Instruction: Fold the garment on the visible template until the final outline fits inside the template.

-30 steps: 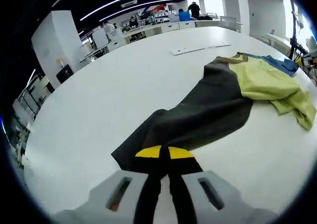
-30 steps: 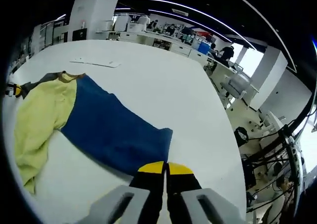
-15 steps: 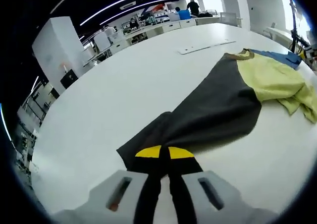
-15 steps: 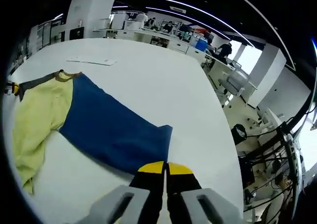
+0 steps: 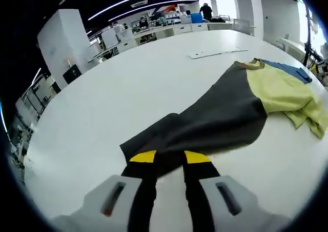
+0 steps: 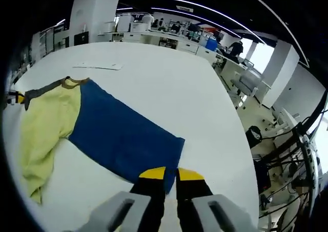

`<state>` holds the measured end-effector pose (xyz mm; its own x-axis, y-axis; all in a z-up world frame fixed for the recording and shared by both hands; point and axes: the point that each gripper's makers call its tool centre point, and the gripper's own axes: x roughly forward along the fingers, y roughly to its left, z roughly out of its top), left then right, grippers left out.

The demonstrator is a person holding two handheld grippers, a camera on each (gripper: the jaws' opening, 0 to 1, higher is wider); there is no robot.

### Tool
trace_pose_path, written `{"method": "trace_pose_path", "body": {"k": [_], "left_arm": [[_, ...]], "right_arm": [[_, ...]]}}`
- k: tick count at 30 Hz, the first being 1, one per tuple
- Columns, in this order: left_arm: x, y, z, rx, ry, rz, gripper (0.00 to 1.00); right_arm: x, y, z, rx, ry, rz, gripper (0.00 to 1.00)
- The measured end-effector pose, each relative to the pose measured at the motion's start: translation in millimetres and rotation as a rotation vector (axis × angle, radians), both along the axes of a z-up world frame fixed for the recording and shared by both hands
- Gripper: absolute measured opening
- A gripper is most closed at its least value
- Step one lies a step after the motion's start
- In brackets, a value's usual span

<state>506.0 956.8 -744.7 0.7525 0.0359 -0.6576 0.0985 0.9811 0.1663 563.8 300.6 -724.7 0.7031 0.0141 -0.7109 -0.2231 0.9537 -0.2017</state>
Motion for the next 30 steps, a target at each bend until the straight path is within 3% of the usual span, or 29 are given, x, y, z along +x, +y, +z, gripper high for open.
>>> {"method": "trace_pose_path", "body": {"k": [3, 7, 10, 13, 15, 20, 30], "left_arm": [[-4.7, -6.9, 5.9, -0.045, -0.032, -0.005, 0.35], [-12.2, -20.4, 16.3, -0.105, -0.076, -0.019, 0.52], [-16.1, -33.4, 28.0, -0.149, -0.130, -0.038, 0.71], [-22.4, -43.3, 36.3, -0.166, -0.152, -0.058, 0.82], [-26.9, -50.9, 40.0, -0.172, -0.155, -0.075, 0.86], [-36.9, -65.4, 50.0, -0.173, -0.175, -0.125, 0.97], [-63.5, -95.2, 63.1, -0.164, -0.169, -0.222, 0.99]], "right_arm": [[0.1, 11.0, 5.5, 0.057, -0.013, 0.015, 0.21], [-4.1, 28.6, 10.1, 0.117, -0.004, 0.043, 0.47], [-8.9, 46.5, 14.0, 0.170, -0.004, 0.077, 0.57], [-14.9, 63.5, 15.5, 0.205, 0.013, 0.116, 0.66], [-22.9, 78.0, 14.5, 0.244, 0.048, 0.140, 0.71], [-37.8, 117.2, 19.6, 0.341, 0.068, 0.250, 0.81], [-59.2, 185.8, 34.4, 0.429, 0.088, 0.453, 0.92]]}}
